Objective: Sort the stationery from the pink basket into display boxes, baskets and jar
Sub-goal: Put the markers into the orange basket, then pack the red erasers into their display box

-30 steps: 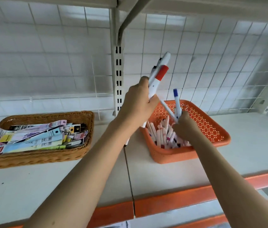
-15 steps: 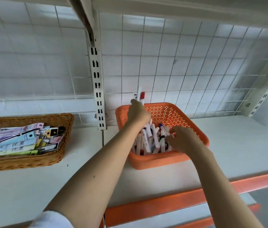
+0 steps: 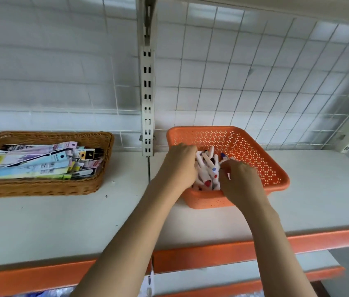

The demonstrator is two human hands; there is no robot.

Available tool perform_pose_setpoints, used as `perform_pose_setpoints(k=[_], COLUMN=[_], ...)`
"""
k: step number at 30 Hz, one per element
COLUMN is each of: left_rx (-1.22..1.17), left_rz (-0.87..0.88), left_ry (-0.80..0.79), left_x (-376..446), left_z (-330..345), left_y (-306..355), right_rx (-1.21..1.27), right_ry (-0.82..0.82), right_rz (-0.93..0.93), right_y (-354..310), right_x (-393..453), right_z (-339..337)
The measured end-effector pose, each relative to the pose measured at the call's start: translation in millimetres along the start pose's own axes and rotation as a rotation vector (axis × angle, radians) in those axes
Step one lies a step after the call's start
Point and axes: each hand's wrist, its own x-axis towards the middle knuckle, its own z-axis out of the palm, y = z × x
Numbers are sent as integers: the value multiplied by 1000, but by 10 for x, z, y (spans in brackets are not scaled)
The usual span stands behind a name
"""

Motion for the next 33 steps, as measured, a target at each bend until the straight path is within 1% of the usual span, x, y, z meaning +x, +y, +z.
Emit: perform_pose_setpoints(k=[2, 5, 7, 9, 12, 14, 19, 22, 27, 30, 33], left_rx=[-31, -44, -48, -29, 4, 7, 48, 35, 34, 81, 112], left_rz=[16, -38, -47, -91, -153, -175, -298, -327, -325, -323, -328], left_ry=[90, 205, 292, 323, 319, 291, 249, 269, 326, 351, 362], left_x=[-236, -702, -1038, -1358, -1835, -2132, -2794, -2973, -2966, -2859, -2739], left_z=[-127, -407, -633, -871, -1253, -1526, -2108, -2357, -2555, -2632, -2717], left_y=[-248, -727, -1132, -1563, -2239, -2685, -3604, -3939, -4223, -4291, -4375], right_rx=[43, 87, 122, 175, 249, 286, 361, 379, 355, 337, 324], right_ry=[78, 185, 204, 197, 198, 159, -130, -201, -206, -167, -126], right_rz=[-35, -97, -140, -178, -231, -274, -306, -360, -452, -489, -480], right_y=[-154, -521, -880, -1320, -2127, -2682, -3839, -4308, -4682, -4775, -4869], right_x=[-86, -236, -346, -460, -740, -986, -1497, -1610, -1541, -1399, -1235], right_z=[60, 146, 256, 445, 846, 1129, 1774, 1944, 2055, 2117, 2185])
